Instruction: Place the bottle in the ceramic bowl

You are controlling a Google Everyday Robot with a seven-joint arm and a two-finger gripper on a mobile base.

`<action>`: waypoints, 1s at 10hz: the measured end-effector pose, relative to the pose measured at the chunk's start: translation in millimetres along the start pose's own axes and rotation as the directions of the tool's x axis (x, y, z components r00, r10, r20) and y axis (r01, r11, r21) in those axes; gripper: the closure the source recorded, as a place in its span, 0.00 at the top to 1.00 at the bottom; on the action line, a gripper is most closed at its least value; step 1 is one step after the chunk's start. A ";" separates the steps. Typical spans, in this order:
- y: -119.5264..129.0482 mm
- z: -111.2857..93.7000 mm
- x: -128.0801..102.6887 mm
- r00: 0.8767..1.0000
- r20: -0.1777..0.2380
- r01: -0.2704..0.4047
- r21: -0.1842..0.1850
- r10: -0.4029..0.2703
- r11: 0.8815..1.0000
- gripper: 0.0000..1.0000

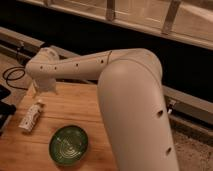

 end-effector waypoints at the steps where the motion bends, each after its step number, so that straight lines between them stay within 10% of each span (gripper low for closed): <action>1: -1.7 2.2 2.5 1.000 -0.005 0.004 0.004 -0.004 1.000 0.65; 10: 53.0 121.5 -1.0 0.985 -0.155 0.076 -0.035 -0.080 0.997 0.65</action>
